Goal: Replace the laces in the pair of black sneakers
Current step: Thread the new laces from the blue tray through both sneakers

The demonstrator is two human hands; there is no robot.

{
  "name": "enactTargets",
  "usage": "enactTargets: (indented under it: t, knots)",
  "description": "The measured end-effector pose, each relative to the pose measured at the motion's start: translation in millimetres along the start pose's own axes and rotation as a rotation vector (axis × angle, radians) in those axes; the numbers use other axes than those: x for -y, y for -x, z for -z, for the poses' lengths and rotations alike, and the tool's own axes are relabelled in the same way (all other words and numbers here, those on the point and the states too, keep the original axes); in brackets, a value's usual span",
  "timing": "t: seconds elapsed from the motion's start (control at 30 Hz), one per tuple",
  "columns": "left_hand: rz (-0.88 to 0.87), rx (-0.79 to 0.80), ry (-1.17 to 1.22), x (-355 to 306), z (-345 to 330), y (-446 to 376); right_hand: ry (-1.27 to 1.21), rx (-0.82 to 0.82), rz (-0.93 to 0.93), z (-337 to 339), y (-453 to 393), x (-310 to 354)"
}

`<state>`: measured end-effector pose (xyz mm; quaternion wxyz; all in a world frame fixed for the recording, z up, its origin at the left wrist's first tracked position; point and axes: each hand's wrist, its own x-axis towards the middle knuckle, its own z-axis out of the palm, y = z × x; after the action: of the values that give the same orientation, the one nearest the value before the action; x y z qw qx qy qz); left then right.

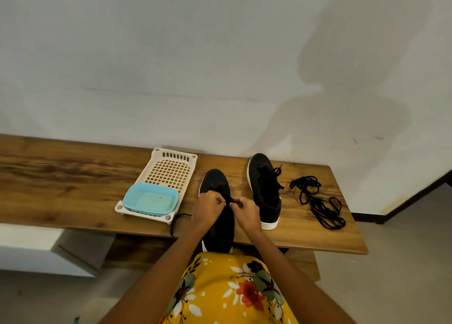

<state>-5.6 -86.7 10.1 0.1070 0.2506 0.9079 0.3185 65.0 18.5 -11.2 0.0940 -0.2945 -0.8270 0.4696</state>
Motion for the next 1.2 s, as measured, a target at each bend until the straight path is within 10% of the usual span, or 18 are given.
enactTargets:
  t: [0.5,0.73,0.97,1.2]
  knots:
    - [-0.057,-0.046,0.08,4,-8,-8,-0.38,0.123,-0.076,1,-12,-15]
    - [-0.191,0.128,-0.039,3,3,-18,-0.072,0.071,-0.024,15,-15,9]
    - [-0.116,0.205,-0.084,-2,10,-18,-0.906,-0.11,-0.093,88,-34,92]
    - [-0.059,0.161,-0.05,-11,13,-12,-1.011,-0.213,0.084,146,-26,132]
